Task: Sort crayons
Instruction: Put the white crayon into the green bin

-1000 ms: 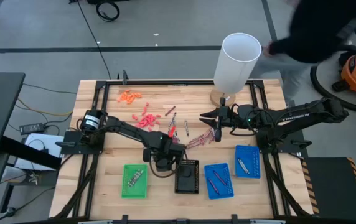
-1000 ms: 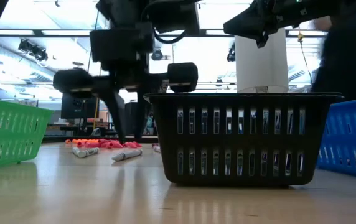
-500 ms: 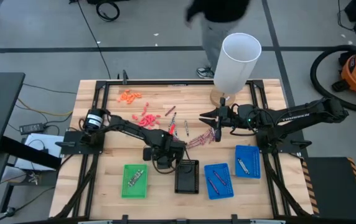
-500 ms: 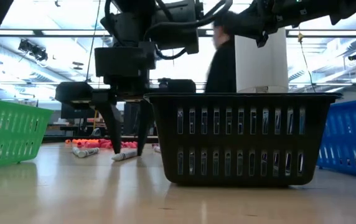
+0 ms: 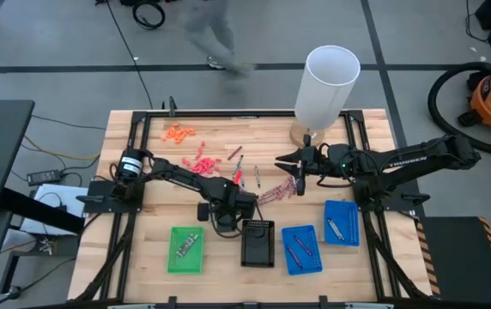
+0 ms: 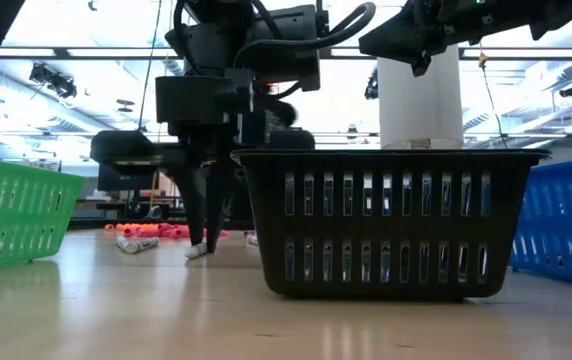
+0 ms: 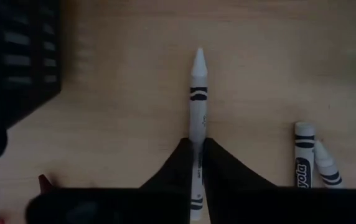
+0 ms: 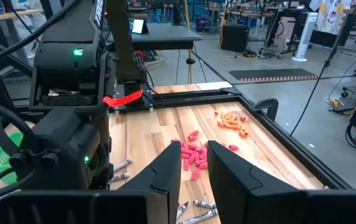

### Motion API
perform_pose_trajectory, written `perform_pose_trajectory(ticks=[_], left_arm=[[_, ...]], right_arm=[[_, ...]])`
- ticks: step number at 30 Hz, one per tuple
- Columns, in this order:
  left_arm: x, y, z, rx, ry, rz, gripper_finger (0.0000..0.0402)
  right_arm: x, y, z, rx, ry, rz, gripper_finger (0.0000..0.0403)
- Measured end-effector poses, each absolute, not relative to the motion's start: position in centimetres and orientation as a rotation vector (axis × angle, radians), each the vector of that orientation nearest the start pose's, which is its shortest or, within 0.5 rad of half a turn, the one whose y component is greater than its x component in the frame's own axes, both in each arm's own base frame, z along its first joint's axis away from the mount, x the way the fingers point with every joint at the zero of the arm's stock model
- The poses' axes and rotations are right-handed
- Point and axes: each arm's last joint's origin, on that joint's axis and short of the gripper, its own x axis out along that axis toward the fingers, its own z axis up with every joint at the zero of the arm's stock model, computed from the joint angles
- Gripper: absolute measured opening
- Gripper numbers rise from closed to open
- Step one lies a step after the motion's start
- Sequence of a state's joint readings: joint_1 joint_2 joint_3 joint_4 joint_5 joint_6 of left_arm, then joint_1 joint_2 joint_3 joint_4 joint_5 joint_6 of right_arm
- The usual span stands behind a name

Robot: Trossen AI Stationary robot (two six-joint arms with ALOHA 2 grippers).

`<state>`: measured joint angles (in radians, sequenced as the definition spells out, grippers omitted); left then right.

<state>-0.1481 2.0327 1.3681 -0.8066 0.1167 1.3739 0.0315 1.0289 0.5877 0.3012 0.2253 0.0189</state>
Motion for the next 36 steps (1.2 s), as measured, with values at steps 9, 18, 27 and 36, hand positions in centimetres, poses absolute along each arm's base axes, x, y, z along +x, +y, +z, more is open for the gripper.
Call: perform_pose_trajectory(ticks=[9, 18, 27, 36], left_arm=[[37.0, -6.7, 14.2, 1.19, 1.113, -1.146, 0.0015], [36.7, -7.6, 15.6, 1.264, 1.199, -1.022, 0.0015], [35.6, -8.7, 16.0, 1.204, 1.33, -0.912, 0.0015], [34.7, -10.0, 17.5, 1.157, 1.319, -0.878, 0.0015]], right_arm=[[22.6, 0.1, 26.6, 0.001, 0.136, -0.194, 0.0087], [22.6, 0.1, 26.6, 0.009, 0.133, -0.193, 0.0087], [22.6, 0.1, 26.6, 0.01, 0.131, -0.193, 0.0087], [22.6, 0.1, 26.7, 0.012, 0.124, -0.192, 0.0087]])
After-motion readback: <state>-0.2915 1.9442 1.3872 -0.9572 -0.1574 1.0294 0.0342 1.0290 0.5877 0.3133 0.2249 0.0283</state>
